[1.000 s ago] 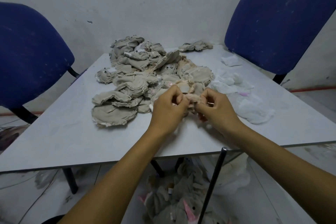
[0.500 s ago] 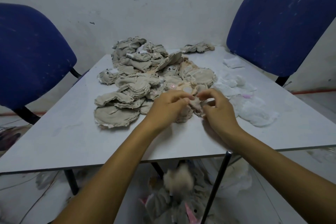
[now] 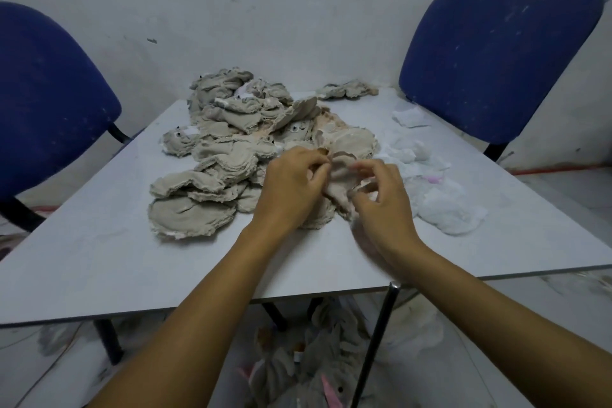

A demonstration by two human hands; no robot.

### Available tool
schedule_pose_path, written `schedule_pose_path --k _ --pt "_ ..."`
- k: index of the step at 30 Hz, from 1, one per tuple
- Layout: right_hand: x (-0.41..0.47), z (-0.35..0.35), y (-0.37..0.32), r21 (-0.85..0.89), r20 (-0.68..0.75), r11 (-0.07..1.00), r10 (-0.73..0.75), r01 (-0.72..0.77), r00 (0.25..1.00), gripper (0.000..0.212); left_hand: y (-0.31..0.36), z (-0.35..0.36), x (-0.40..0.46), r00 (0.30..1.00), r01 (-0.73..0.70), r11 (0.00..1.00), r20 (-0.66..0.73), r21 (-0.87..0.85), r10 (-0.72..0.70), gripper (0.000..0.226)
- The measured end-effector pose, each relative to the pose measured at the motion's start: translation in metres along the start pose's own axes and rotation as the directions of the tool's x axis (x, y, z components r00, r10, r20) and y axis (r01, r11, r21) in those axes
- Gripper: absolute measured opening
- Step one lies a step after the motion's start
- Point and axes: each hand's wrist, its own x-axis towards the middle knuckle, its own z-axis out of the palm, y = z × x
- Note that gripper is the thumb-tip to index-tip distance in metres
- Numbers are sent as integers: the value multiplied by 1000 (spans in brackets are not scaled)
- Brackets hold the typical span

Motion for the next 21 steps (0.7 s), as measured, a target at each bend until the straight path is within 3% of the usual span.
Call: schedule_pose_path --k 3,5,10,14,17,21 --pt "-4 -4 -6 4 61 979 -202 203 977 56 -1 -10 -3 977 129 958 198 -255 -78 24" --pt "-3 -8 -7 -88 163 949 -287 303 944 55 -4 -15 -5 941 216 915 322 -340 -102 31" --pt "-5 -15 -6 -194 207 904 -342 381 916 39 -6 -21 -11 921 285 872 368 -399 -132 24" --pt "-6 -16 -5 -77 166 972 -209 224 964 23 -4 -26 -16 903 270 889 419 -370 -100 31" --pt "-4 -16 -2 36 171 996 -87 82 981 23 -5 -26 -20 908 134 973 416 -189 -44 30" --pt "-4 -15 -1 42 281 994 -112 104 953 35 -5 -24 -24 950 99 988 308 -117 -59 17"
